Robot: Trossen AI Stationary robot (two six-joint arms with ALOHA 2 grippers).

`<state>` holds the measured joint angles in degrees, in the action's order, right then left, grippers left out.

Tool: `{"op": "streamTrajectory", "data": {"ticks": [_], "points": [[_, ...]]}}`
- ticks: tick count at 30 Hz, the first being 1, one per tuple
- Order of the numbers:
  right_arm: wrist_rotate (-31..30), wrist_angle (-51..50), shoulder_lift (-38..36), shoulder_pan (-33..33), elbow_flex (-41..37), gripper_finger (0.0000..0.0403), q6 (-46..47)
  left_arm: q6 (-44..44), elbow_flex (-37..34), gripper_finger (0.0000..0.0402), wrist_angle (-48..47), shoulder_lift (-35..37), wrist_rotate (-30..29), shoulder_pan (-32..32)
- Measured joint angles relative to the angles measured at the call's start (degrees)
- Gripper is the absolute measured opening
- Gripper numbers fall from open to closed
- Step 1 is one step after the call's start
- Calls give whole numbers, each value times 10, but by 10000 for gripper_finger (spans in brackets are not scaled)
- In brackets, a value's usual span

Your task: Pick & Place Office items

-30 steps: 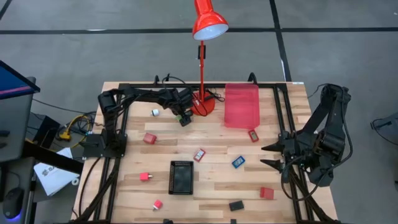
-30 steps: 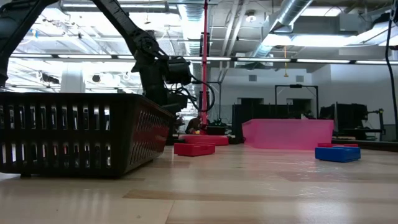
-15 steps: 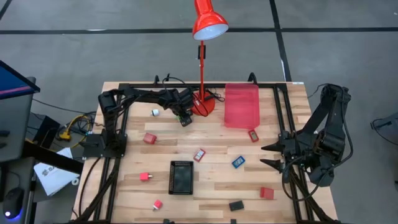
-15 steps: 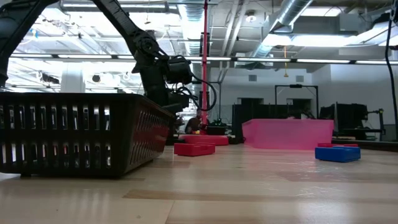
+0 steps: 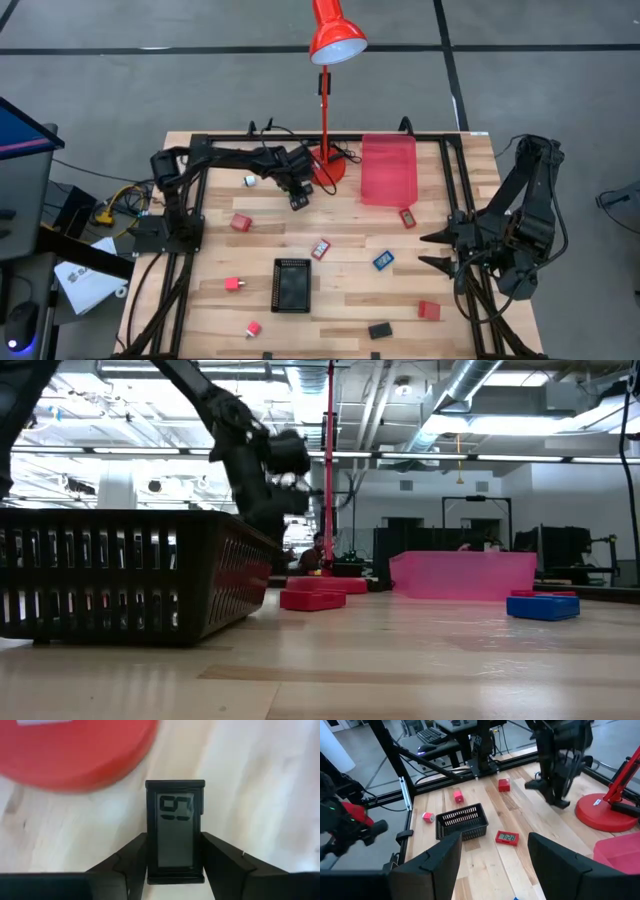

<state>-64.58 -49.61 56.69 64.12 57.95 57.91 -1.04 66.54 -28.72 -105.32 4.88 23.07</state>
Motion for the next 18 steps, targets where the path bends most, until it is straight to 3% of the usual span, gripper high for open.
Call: {"op": "streamTrajectory", "data": {"ticks": [4, 8, 12, 18], "points": [[0, 16, 0, 0, 0, 223, -15, 0, 0, 149, -24, 49, 9, -37], [0, 47, 0, 0, 0, 223, -49, 18, -2, 164, -28, 111, 16, -93], [-1, 71, 0, 0, 0, 223, -73, 65, -40, 177, -23, 174, 9, -156], [-7, 106, 4, 0, 0, 223, -112, 184, -128, 153, 7, 237, -20, -257]]}}
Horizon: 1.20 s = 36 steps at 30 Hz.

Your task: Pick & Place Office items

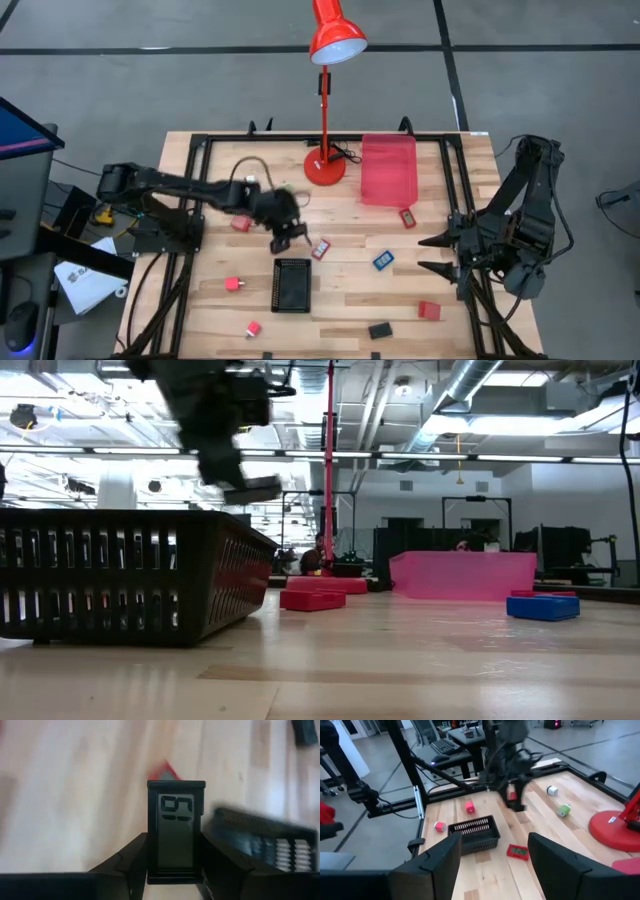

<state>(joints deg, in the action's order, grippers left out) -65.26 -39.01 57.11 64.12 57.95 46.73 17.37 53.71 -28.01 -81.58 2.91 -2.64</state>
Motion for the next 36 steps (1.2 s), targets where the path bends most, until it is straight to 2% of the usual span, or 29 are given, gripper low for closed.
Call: {"op": "streamTrajectory", "data": {"ticks": [4, 8, 15, 23, 27, 32, 36], "points": [[-9, 24, 6, 0, 0, 223, -25, 70, -48, 160, 58, 9, -22, -64], [-20, 39, 9, 0, 0, 223, -39, 96, -62, 175, 104, 0, -51, -117], [-25, 54, 17, 1, 0, 223, -38, 146, -62, 153, 151, -34, -60, -182], [-30, 54, 26, -1, 0, 223, -38, 147, -62, 178, 164, -90, -82, -201], [-38, 55, 26, -1, 0, 223, -37, 133, -62, 168, 164, -109, -87, -199], [-38, 63, 26, -1, 0, 223, -37, 130, -62, 158, 162, -111, -88, -199], [-38, 63, 26, -1, 0, 223, -37, 121, -61, 174, 164, -106, -101, -199]]}}
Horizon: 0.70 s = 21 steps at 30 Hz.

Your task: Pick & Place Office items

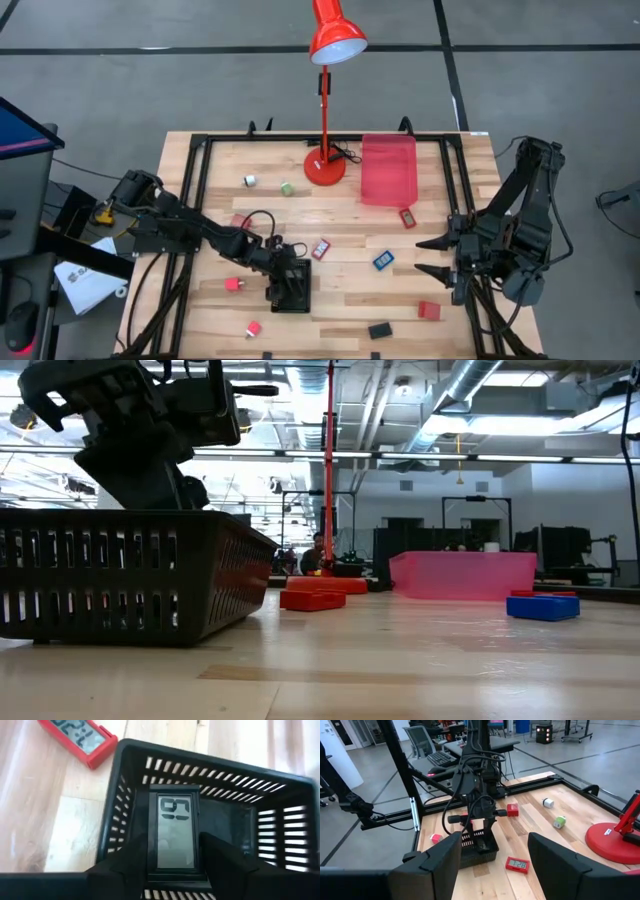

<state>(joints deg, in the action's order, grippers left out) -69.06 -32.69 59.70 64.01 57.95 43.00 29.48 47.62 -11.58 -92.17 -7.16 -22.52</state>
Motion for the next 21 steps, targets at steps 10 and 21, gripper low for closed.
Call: {"op": "streamTrajectory", "data": {"ticks": [10, 21], "points": [[0, 2, 0, 0, 0, 223, 0, -7, 0, 179, 0, 1, -1, 0], [0, 14, 15, 0, 0, 223, -1, -25, 0, 198, 1, 47, -46, 0]]}}
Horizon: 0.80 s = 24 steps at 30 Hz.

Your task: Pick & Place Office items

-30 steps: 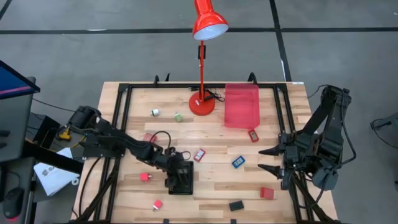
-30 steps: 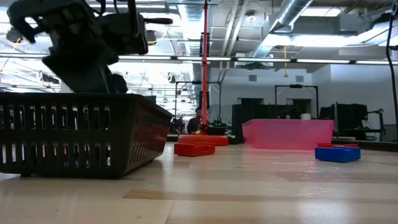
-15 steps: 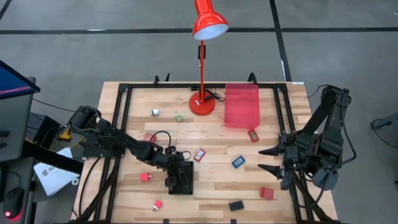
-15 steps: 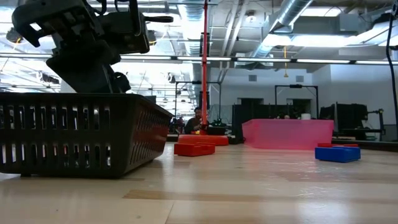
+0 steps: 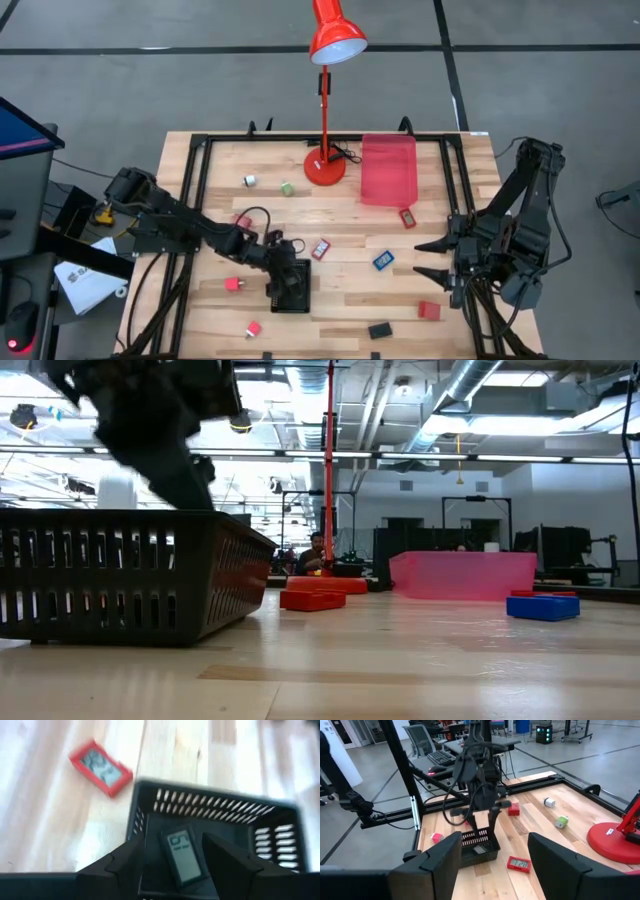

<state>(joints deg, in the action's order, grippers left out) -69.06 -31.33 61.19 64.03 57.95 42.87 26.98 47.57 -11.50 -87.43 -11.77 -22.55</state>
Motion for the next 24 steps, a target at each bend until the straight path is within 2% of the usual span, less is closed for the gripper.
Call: {"op": "streamTrajectory", "data": {"ticks": [3, 8, 12, 14, 17, 22, 24], "points": [[0, 1, 0, 4, 0, 223, 0, -15, 0, 200, -3, 38, -33, -2], [-1, 2, 0, 5, 0, 223, -3, -24, 0, 201, -57, 106, -144, -7], [-2, 2, 0, 5, 0, 223, -7, 40, 0, 205, -152, 140, -277, -2], [-2, 3, 0, 5, 0, 223, -12, 69, 0, 207, -191, 147, -310, 11], [-5, 3, 0, 5, 0, 223, -16, 76, 0, 211, -171, 133, -273, 47], [-12, 5, 0, 4, 0, 223, -25, 10, 9, 228, -53, 52, -135, 103], [-17, 5, 0, 5, 0, 223, -26, -14, 40, 235, -51, 7, -122, 112]]}}
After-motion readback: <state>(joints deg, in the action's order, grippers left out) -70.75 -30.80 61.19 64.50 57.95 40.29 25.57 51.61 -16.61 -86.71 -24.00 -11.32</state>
